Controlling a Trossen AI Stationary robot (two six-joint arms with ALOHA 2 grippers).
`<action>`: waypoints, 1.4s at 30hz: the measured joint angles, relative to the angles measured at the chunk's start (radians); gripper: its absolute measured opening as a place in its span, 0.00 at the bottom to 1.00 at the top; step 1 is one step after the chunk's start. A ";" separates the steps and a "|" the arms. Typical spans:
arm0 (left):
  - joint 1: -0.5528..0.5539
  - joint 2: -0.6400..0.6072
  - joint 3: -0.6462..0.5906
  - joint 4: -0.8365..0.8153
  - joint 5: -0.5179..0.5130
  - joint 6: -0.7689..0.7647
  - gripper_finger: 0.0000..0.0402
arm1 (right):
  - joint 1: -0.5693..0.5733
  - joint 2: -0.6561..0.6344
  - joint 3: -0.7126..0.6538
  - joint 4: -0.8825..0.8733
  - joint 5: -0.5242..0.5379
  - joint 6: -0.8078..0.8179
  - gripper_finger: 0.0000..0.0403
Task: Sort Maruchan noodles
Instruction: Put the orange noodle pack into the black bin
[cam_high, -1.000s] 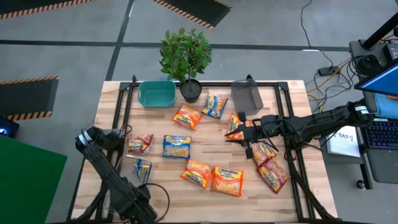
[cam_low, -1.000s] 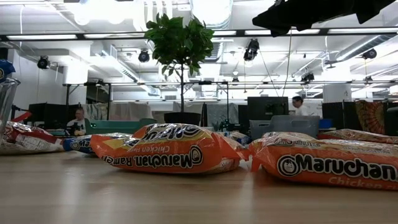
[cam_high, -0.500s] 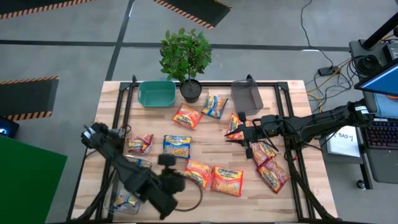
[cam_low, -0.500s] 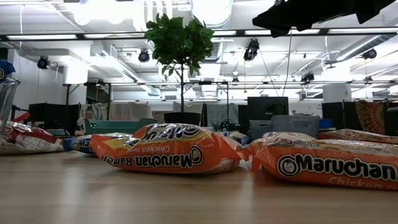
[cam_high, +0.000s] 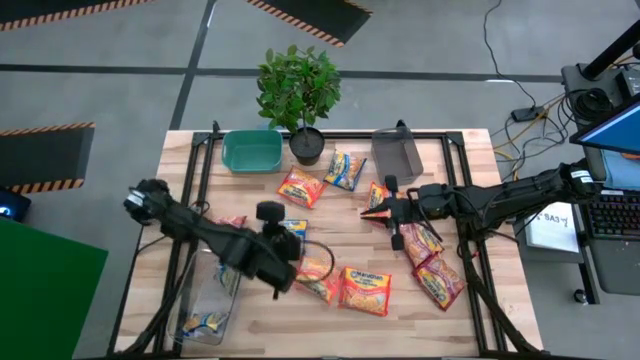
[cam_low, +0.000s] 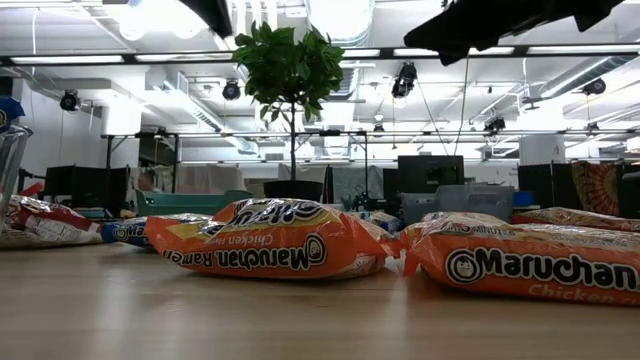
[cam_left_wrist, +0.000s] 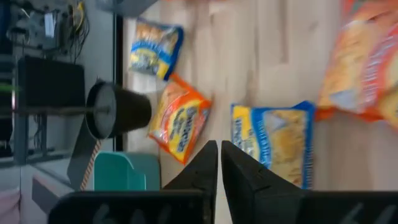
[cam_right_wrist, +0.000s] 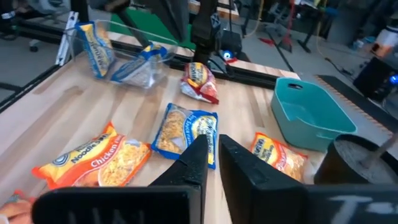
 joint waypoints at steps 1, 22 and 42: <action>0.014 -0.024 -0.046 0.029 0.000 0.014 0.01 | -0.001 0.000 0.000 0.000 0.008 0.006 0.05; 0.410 -0.445 -0.759 1.121 0.010 0.465 0.01 | -0.202 0.194 0.017 -0.084 0.108 0.274 0.02; 0.491 -0.435 -0.815 1.171 0.018 0.334 0.01 | -0.329 0.731 0.419 -0.001 0.102 0.207 0.02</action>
